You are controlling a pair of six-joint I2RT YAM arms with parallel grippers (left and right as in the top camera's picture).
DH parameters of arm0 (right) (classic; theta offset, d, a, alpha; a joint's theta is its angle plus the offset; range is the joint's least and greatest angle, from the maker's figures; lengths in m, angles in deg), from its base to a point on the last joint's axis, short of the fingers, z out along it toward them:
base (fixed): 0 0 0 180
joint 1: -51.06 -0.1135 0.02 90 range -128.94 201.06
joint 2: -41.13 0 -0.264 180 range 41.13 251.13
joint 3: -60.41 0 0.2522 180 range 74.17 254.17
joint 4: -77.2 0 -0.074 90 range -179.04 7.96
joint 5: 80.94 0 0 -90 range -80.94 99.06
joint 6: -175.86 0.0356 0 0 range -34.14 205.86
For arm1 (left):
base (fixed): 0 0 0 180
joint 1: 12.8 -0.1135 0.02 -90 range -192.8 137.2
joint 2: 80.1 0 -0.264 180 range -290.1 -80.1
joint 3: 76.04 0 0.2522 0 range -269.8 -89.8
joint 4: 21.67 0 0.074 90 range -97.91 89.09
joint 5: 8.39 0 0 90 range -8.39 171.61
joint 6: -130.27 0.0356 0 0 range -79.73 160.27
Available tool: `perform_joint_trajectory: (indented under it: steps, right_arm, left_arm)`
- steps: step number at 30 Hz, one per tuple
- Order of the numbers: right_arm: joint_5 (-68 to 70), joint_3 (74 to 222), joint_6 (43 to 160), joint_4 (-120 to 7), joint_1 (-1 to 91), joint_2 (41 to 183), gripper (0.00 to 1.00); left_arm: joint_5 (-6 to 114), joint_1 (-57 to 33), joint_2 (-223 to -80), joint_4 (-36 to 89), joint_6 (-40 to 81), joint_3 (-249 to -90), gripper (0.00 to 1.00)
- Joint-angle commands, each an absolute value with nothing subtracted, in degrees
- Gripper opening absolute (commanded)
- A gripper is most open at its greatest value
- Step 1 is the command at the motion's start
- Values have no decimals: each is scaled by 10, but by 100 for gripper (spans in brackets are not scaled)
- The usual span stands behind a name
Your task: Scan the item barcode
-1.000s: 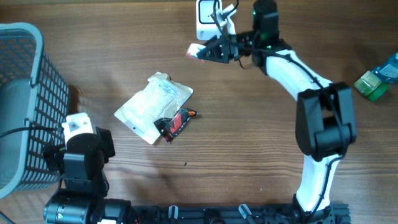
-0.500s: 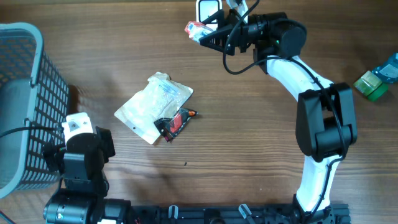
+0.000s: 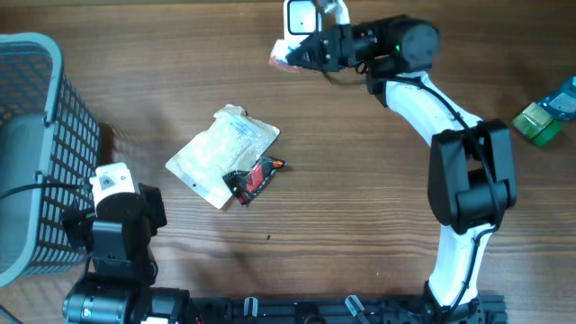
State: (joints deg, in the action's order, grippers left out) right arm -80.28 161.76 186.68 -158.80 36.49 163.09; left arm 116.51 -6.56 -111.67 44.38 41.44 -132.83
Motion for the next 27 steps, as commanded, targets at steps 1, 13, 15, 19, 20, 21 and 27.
perform_joint_trajectory:
  steps: [1,13,15,19,20,21,27]
  right_arm:
    - [-836,1618,1776,-1318,363,1645,68]
    - [-167,1618,1231,-501,349,1645,70]
    - [-119,1618,1223,-488,350,1645,71]
    - [-80,1620,1175,-447,349,1645,75]
    - [-80,1622,1165,-437,349,1644,86]
    - [-80,1627,1155,-428,349,1642,94]
    - [-17,1720,1100,-311,348,1617,99]
  left_arm:
    - [1171,-70,-1116,443,415,-1330,100]
    - [1171,-70,-1116,443,415,-1330,100]
    - [1171,-70,-1116,443,415,-1330,100]
    - [1171,-70,-1116,443,415,-1330,100]
    - [1171,-70,-1116,443,415,-1330,100]
    - [1171,-70,-1116,443,415,-1330,100]
    - [1171,-70,-1116,443,415,-1330,100]
